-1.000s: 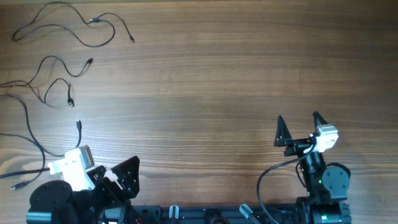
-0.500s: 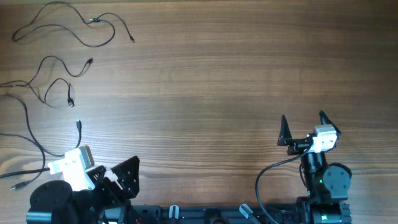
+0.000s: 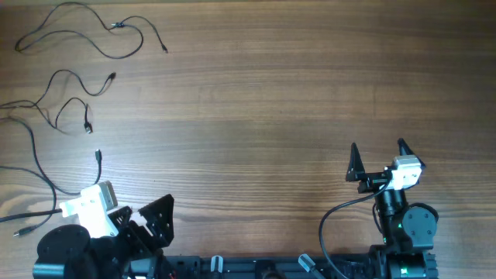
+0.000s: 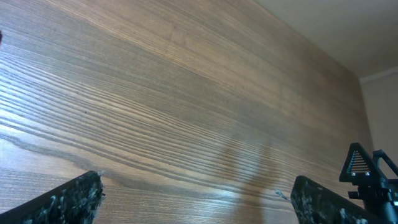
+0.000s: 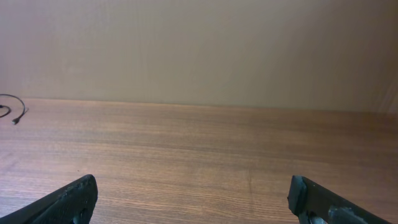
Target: Untangle cables
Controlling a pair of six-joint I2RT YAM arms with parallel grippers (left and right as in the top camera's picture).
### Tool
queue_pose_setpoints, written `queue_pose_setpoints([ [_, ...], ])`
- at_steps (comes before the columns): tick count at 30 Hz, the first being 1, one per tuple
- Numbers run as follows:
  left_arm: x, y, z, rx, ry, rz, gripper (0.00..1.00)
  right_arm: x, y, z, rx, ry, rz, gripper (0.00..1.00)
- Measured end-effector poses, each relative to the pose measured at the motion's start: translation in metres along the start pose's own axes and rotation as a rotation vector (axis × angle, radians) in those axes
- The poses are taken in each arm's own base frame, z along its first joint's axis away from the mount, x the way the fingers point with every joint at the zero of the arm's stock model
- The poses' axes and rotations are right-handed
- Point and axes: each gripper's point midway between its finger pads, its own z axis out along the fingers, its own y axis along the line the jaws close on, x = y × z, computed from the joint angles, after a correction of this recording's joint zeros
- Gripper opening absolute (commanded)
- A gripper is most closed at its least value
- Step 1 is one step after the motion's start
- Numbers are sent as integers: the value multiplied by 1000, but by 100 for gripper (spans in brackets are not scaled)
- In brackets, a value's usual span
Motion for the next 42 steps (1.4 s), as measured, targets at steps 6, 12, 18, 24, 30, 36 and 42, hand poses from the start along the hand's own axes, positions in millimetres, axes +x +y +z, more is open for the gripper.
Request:
queue_pose_setpoints([
  [6, 0, 0, 0, 0, 0, 0, 100, 0, 0, 0, 0, 0, 0, 100],
  [12, 0, 0, 0, 0, 0, 0, 100, 0, 0, 0, 0, 0, 0, 100],
  [18, 0, 0, 0, 0, 0, -3, 100, 0, 0, 0, 0, 0, 0, 100],
  [24, -30, -10, 12, 65, -161, 50, 100, 0, 0, 0, 0, 0, 0, 100],
  [30, -45, -18, 67, 205, -352, 268, 100, 0, 0, 0, 0, 0, 0, 100],
  [36, -34, -1, 104, 246, -468, 319, 100, 0, 0, 0, 0, 0, 0, 100],
  [42, -38, 5, 112, 276, -593, 342, 100, 0, 0, 0, 0, 0, 0, 100],
])
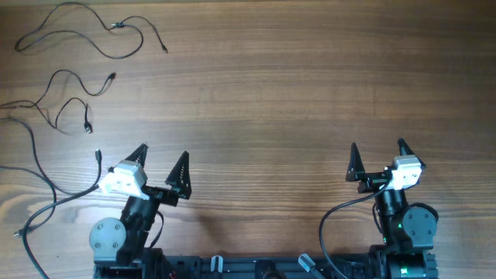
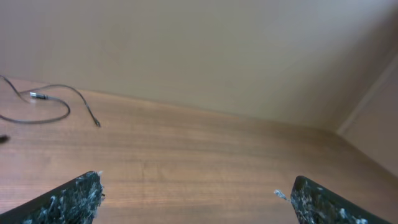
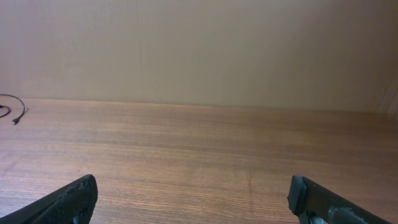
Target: Untangle cables
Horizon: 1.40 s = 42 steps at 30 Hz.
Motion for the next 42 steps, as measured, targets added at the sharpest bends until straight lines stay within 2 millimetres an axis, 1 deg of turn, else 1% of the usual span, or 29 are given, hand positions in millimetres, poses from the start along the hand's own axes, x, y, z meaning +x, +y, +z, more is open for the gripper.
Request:
queue_pose_setpoints([
  [4, 3, 6, 3, -13, -28, 6, 100, 0, 0, 0, 0, 0, 0, 100],
  [10, 2, 24, 3, -111, -51, 3, 100, 0, 0, 0, 0, 0, 0, 100],
  [11, -1, 25, 3, -117, -66, 6, 100, 0, 0, 0, 0, 0, 0, 100],
  [14, -20, 22, 3, -95, -180, 29, 100, 0, 0, 0, 0, 0, 0, 100],
  [15, -22, 21, 4, -89, -203, 33, 100, 0, 0, 0, 0, 0, 0, 100],
  [16, -19, 23, 5, -90, -205, 33, 100, 0, 0, 0, 0, 0, 0, 100],
  [18, -6, 28, 8, -98, -181, 28, 100, 0, 0, 0, 0, 0, 0, 100],
  [20, 1, 31, 10, -104, -171, 26, 100, 0, 0, 0, 0, 0, 0, 100],
  [23, 6, 33, 11, -109, -163, 40, 100, 0, 0, 0, 0, 0, 0, 100],
  [25, 11, 39, 11, -141, -141, 53, 100, 0, 0, 0, 0, 0, 0, 100],
  [27, 26, 49, 11, -185, -81, 53, 100, 0, 0, 0, 0, 0, 0, 100],
  [28, 40, 54, 11, -209, -27, 56, 100, 0, 0, 0, 0, 0, 0, 100],
  [29, 46, 58, 11, -223, 0, 72, 100, 0, 0, 0, 0, 0, 0, 100],
  [35, 45, 61, 10, -241, 14, 235, 100, 0, 0, 0, 0, 0, 0, 100],
  [41, 44, 64, 9, -265, 17, 279, 100, 0, 0, 0, 0, 0, 0, 100],
  [42, 43, 68, 8, -287, 14, 281, 100, 0, 0, 0, 0, 0, 0, 100],
])
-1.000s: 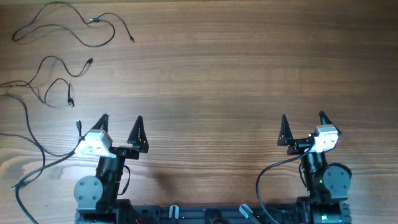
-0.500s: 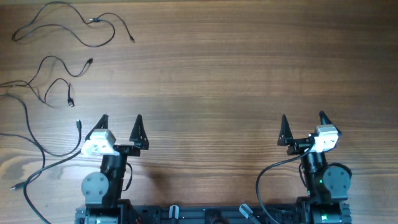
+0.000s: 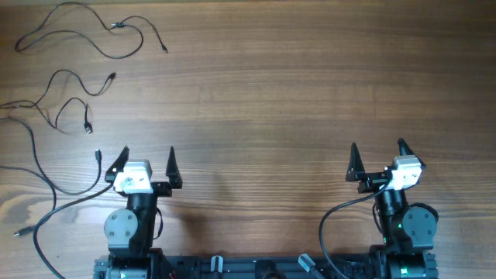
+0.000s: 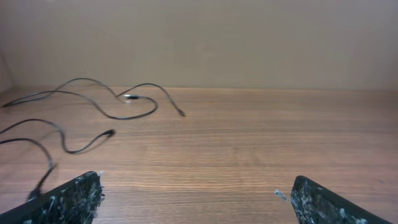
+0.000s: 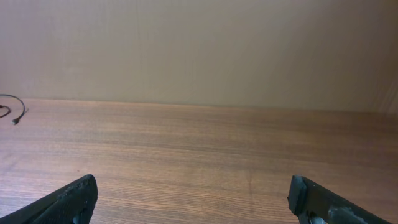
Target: Untangle cables
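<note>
Several thin black cables lie loose at the table's left side. One snakes along the far left corner, a looped one lies below it, and a long one ends in a plug close to my left gripper. The left wrist view shows the far cable and the looped one ahead to the left. My left gripper is open and holds nothing. At the front right, my right gripper is open over bare wood, and only a cable end shows far left.
Another cable curves past the left arm's base to the front left edge. A plain wall stands behind the table's far edge. Both arm bases sit on the front rail.
My left gripper has swung from pointing slightly right to pointing straight at the far edge, and its wrist view now takes in the cables on the left. The right arm has not moved.
My left arm was first folded low at the front left corner, with its open gripper facing across the table top. Then it stood upright, angled a little to the right. Now it faces straight ahead. The right gripper stayed open and still, and the cables lay untouched.
</note>
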Controlling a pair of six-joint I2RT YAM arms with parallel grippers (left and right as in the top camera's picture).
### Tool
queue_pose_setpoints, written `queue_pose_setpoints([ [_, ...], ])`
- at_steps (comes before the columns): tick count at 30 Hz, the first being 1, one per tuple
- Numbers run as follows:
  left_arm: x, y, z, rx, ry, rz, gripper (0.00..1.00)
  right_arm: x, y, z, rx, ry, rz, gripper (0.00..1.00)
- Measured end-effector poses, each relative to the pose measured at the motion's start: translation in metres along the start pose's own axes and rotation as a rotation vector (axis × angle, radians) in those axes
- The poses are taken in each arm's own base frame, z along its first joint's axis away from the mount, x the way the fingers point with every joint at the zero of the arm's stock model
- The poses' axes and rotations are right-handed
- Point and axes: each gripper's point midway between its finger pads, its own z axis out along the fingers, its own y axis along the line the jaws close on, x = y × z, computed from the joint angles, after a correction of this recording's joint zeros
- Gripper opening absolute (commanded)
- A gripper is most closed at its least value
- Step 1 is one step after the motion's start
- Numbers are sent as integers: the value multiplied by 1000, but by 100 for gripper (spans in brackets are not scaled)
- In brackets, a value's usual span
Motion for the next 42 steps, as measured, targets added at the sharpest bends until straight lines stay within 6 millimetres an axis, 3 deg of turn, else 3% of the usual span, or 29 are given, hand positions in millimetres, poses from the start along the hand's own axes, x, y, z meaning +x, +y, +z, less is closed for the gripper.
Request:
queue_pose_setpoints([
  [42, 0, 5, 0, -31, -2, -2, 100, 0, 0, 0, 0, 0, 0, 100],
])
